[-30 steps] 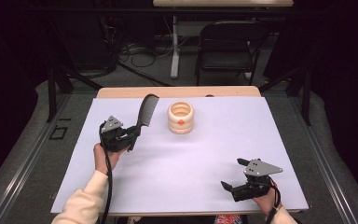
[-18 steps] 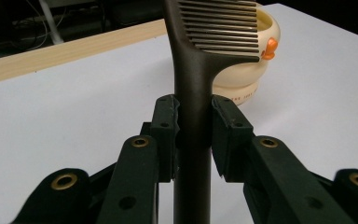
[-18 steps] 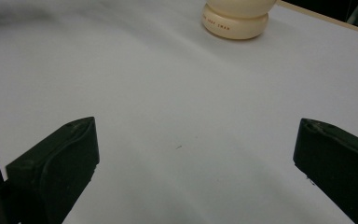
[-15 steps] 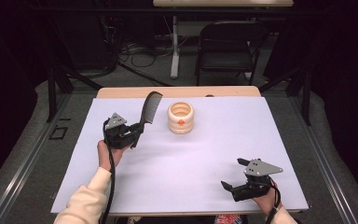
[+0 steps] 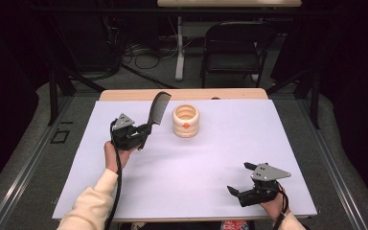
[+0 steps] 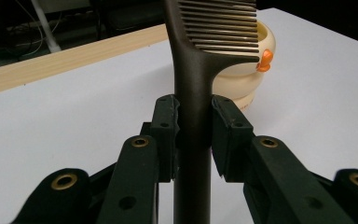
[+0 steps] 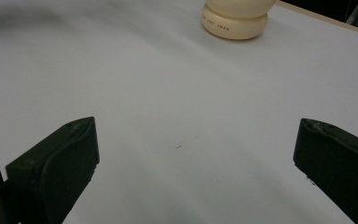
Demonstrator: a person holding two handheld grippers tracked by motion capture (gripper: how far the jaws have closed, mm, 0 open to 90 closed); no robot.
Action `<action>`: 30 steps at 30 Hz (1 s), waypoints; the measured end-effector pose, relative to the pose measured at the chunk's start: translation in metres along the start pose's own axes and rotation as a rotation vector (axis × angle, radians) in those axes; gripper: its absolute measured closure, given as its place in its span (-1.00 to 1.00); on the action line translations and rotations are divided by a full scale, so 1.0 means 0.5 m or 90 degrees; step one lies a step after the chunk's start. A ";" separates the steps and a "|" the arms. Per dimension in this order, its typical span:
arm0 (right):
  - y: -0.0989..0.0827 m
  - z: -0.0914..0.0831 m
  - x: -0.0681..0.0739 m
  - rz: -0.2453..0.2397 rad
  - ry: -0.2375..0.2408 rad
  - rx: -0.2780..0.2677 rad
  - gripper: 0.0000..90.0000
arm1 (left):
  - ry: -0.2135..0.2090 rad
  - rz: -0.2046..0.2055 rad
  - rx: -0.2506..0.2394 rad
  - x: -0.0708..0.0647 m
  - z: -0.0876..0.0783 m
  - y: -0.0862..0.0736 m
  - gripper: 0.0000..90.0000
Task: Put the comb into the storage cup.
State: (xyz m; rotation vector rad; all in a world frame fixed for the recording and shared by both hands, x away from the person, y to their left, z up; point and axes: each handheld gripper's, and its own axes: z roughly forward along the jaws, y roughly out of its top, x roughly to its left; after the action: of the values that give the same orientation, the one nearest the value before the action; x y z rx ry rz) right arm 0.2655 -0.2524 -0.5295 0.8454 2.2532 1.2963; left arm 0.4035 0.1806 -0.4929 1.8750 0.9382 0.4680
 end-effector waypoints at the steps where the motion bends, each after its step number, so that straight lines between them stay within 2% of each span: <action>1: 0.000 0.000 0.000 0.000 0.000 0.000 -1.00 | -0.001 0.000 -0.001 0.000 0.001 0.001 0.61; 30: 0.000 -0.001 0.000 0.003 -0.002 0.000 -1.00 | -0.008 0.019 -0.010 -0.009 0.033 0.034 0.61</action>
State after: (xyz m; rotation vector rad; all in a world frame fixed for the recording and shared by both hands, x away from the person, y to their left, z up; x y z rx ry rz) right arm 0.2655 -0.2528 -0.5295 0.8533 2.2496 1.2972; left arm 0.4183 0.1632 -0.4855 1.8774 0.8966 0.4807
